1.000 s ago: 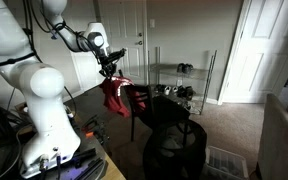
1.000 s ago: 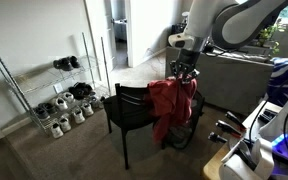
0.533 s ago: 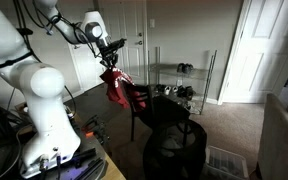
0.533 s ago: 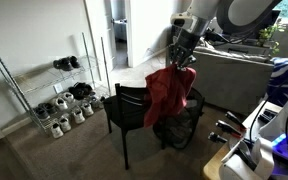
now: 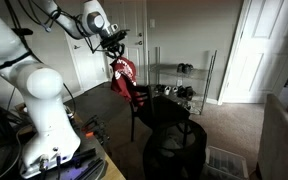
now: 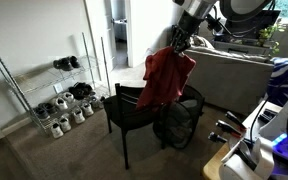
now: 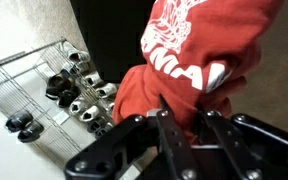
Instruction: Put the red clothing in the black laundry bag.
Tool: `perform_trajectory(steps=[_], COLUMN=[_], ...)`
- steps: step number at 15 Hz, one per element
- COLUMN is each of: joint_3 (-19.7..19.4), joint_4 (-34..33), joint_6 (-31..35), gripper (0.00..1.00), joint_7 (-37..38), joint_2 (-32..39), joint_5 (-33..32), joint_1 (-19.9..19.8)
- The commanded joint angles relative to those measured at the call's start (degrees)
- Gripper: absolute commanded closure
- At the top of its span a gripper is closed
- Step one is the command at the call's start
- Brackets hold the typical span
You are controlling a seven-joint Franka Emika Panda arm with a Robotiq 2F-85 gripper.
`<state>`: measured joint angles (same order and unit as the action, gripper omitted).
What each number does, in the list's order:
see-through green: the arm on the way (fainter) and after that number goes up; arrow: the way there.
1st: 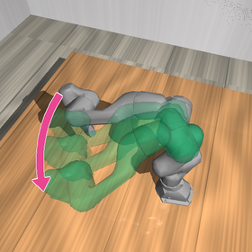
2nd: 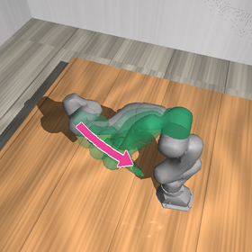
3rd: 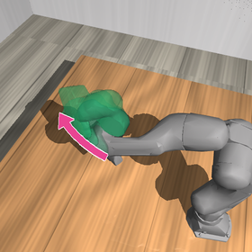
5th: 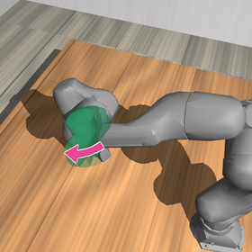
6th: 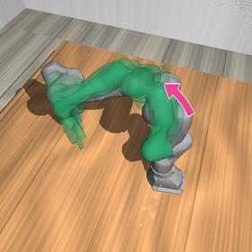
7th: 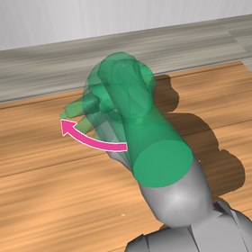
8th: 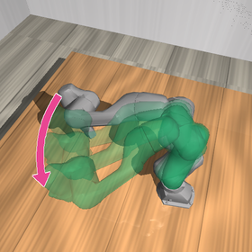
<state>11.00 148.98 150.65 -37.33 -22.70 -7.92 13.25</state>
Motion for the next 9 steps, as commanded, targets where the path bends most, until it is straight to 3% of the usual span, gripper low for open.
perform_trajectory(steps=[1, 9], joint_3=[-2.1, -3.0], joint_4=[-0.2, -0.3], joint_6=[-0.2, -0.1], gripper=[0.79, 0.79], joint_7=[3.1, 5.2], joint_2=[0.2, 0.2], joint_5=[-1.9, -2.3], joint_1=[0.9, -0.2])
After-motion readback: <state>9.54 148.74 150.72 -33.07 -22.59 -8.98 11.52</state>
